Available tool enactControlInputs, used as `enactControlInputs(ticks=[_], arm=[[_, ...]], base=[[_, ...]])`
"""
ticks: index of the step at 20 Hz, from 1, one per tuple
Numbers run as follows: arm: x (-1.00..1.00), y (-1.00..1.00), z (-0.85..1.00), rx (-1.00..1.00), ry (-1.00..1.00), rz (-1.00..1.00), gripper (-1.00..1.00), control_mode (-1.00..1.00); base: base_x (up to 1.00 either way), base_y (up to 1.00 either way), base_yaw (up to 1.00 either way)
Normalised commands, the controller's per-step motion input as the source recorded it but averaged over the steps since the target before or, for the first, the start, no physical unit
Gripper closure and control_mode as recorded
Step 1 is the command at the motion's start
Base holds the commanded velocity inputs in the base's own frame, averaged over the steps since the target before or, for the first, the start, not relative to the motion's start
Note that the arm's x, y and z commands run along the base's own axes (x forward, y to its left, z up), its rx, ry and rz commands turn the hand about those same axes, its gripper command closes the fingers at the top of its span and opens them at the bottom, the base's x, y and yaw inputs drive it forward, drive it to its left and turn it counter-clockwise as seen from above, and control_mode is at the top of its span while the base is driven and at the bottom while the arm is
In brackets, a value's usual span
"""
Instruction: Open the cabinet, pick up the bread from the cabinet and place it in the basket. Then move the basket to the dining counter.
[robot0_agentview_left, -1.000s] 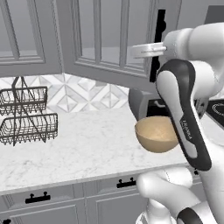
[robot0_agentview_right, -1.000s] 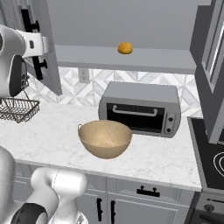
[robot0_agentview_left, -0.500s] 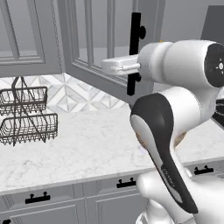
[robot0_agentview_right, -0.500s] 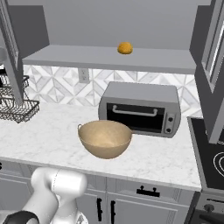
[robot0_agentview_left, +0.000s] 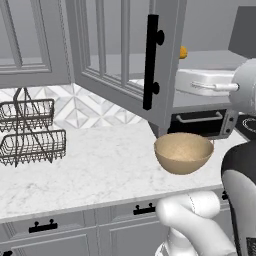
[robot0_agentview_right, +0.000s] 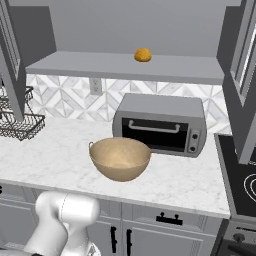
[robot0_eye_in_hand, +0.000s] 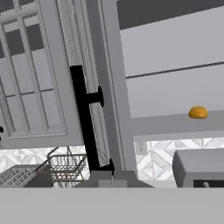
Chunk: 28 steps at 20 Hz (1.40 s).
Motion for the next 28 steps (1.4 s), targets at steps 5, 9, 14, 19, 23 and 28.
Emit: enactControlInputs(ticks=[5,9,14,19,23,28], arm=[[-0.15,-1.0,0.07,0.51,0.04,0.1,1.0,-1.0],[0.05,-0.85,-0.27,0.63,0.05,0.36,1.0,-1.0],[0.63,-0.14,-0.63,0.49,0.2,0.38,1.0,-1.0],[0.81,0.2,-0.47,0.39,0.35,0.29,1.0,-1.0],[0.74,0.25,0.0,0.2,0.19,0.23,1.0,-1.0],[0.74,0.39,-0.03,0.22,0.14,0.39,1.0,-1.0]], base=[[0.0,0.0,0.0],[0.0,0.0,0.0],[0.0,0.0,0.0],[0.0,0.0,0.0],[0.0,0.0,0.0],[0.0,0.0,0.0]])
